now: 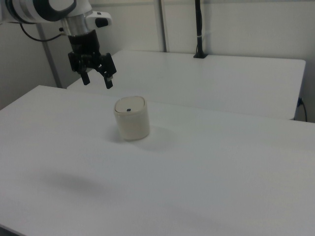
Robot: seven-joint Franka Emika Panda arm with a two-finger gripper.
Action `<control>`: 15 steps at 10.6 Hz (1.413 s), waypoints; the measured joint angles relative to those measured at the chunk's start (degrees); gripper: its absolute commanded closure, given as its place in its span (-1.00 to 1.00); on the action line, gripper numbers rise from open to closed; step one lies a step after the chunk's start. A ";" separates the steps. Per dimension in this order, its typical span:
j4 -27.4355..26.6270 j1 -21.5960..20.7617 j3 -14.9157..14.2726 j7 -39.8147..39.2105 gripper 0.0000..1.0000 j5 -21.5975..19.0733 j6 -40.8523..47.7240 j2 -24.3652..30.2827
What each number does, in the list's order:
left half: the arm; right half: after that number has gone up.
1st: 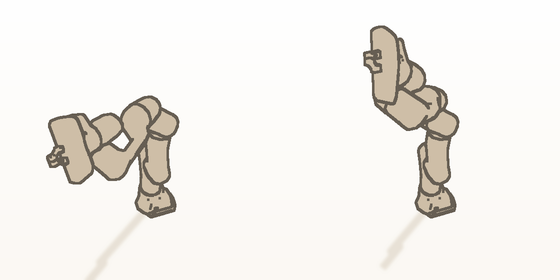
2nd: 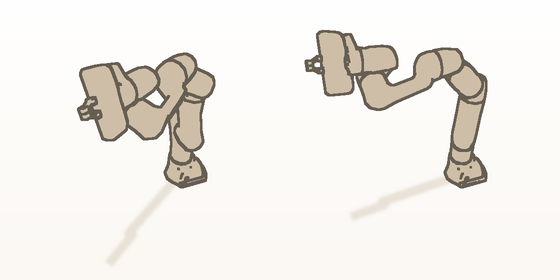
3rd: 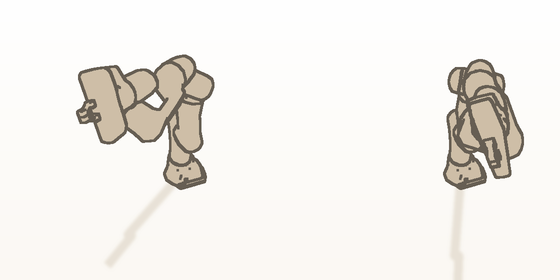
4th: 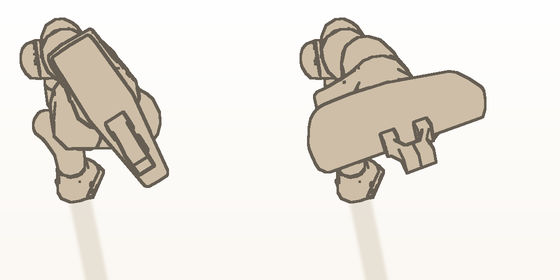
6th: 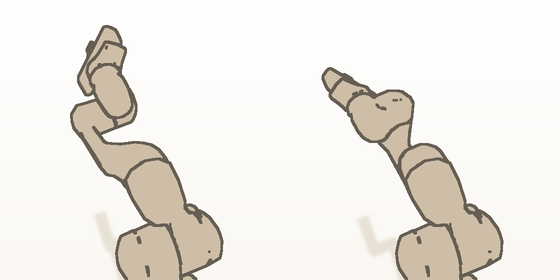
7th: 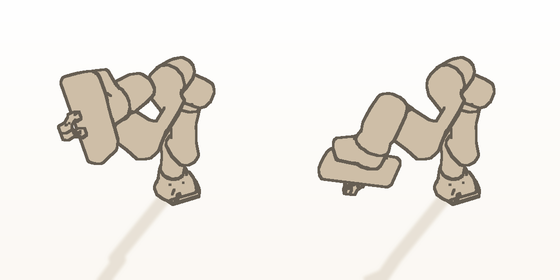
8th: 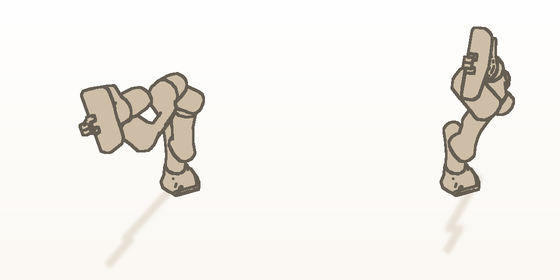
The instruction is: Open the trash bin
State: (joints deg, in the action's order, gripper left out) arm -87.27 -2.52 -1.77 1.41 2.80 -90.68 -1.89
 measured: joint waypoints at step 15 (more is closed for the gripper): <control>-0.14 -0.05 0.69 6.11 0.54 -0.05 -15.20 -0.92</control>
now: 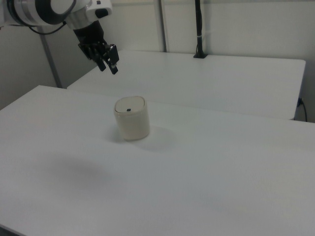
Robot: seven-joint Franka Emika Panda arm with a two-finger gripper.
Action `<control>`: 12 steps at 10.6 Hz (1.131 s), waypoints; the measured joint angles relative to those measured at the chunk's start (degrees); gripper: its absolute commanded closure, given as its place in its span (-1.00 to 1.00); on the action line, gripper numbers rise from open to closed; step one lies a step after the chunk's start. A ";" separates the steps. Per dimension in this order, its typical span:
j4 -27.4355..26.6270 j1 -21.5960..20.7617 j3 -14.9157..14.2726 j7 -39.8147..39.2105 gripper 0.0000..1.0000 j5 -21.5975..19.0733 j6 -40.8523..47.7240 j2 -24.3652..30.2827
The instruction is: Open the trash bin
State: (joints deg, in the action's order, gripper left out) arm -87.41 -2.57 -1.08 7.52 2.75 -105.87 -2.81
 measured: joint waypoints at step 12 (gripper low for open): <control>-1.89 -2.89 2.12 48.24 1.00 8.32 -19.98 -16.27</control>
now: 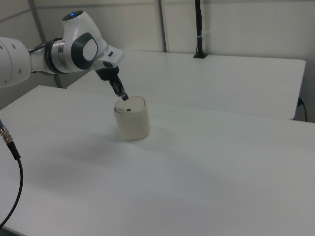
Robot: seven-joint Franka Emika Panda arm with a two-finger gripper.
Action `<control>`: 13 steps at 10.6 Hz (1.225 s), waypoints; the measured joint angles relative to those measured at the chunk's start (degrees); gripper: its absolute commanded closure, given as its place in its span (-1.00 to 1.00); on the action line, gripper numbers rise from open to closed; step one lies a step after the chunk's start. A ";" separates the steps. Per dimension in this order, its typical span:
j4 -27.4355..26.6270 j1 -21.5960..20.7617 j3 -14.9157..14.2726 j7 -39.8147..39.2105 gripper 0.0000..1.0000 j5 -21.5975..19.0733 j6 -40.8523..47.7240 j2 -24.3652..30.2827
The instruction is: Open the trash bin
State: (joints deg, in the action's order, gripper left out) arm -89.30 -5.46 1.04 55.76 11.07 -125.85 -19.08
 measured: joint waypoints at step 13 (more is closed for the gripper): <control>-0.09 -0.13 0.00 5.48 1.00 3.71 -0.35 -3.79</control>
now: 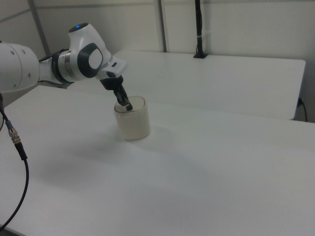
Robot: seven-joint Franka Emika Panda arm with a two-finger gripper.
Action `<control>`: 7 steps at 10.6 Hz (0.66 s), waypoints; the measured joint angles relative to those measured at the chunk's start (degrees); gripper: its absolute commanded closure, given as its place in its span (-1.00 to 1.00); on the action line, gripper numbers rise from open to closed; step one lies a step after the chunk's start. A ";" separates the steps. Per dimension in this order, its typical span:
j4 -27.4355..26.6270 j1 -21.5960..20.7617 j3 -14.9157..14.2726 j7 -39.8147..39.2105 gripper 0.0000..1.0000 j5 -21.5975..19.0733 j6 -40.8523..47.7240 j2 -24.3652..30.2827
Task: Open the trash bin
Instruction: 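Lift the gripper up away from the opened bin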
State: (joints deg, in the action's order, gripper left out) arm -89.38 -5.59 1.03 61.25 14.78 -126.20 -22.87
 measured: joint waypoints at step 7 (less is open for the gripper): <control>1.55 0.29 0.00 0.52 1.00 -1.38 5.33 10.08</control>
State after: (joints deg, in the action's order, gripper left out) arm -87.83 -5.30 1.03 61.76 13.40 -120.87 -12.79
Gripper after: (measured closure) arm 0.991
